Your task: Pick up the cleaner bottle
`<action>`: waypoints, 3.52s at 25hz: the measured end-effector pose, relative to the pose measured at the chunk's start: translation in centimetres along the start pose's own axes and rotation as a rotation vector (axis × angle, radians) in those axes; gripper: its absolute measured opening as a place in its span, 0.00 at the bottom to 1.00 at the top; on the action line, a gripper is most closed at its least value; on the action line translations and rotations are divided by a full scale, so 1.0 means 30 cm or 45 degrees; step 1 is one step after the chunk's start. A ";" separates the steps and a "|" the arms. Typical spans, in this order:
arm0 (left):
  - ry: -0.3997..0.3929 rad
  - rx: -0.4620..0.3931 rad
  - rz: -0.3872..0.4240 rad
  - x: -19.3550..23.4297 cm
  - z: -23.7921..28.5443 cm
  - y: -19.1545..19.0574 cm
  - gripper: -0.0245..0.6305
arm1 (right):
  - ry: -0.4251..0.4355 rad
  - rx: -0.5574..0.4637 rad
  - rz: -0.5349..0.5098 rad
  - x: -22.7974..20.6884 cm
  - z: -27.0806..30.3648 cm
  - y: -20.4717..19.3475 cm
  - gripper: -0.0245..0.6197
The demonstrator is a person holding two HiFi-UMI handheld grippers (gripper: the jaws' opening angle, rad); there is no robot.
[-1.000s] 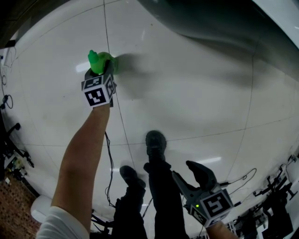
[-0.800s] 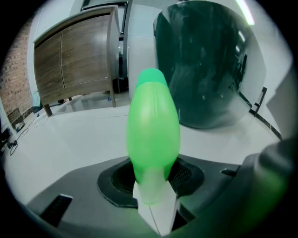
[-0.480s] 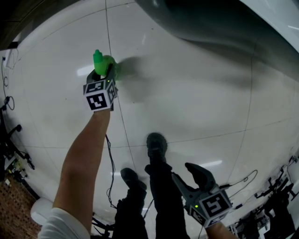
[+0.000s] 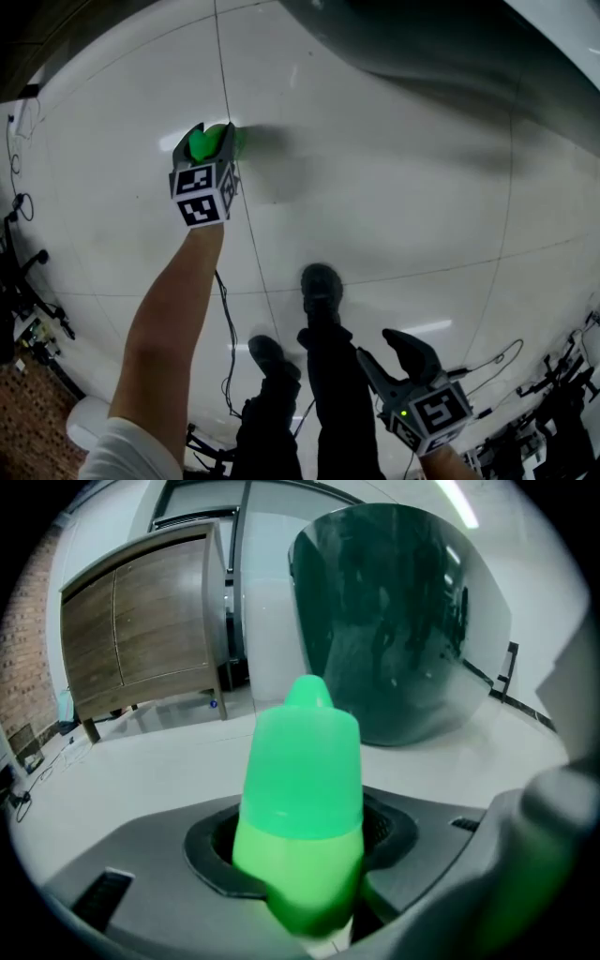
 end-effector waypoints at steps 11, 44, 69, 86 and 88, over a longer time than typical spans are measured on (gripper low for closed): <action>-0.034 -0.034 -0.040 0.015 -0.003 0.021 0.33 | -0.004 -0.002 0.004 0.009 0.003 -0.006 0.36; -0.153 -0.008 0.124 -0.101 -0.071 -0.050 0.33 | -0.021 0.004 -0.017 0.016 -0.009 -0.052 0.34; -0.142 -0.001 0.184 -0.091 -0.032 -0.096 0.31 | -0.031 0.058 -0.019 0.003 0.040 -0.043 0.33; -0.159 -0.100 0.059 -0.045 -0.213 0.087 0.29 | -0.006 -0.015 -0.067 0.074 0.002 0.021 0.32; -0.159 -0.105 0.062 -0.032 -0.255 0.131 0.29 | -0.002 -0.034 -0.085 0.096 -0.015 0.045 0.31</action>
Point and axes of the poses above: the fingertips, and each gripper's own axes: z forward along the fingers, x to its left, y out of its top, the point moved 4 cm from there along -z, backward along the fingers, and after that the axes turned 4 degrees about -y, right-handed, at the moved point
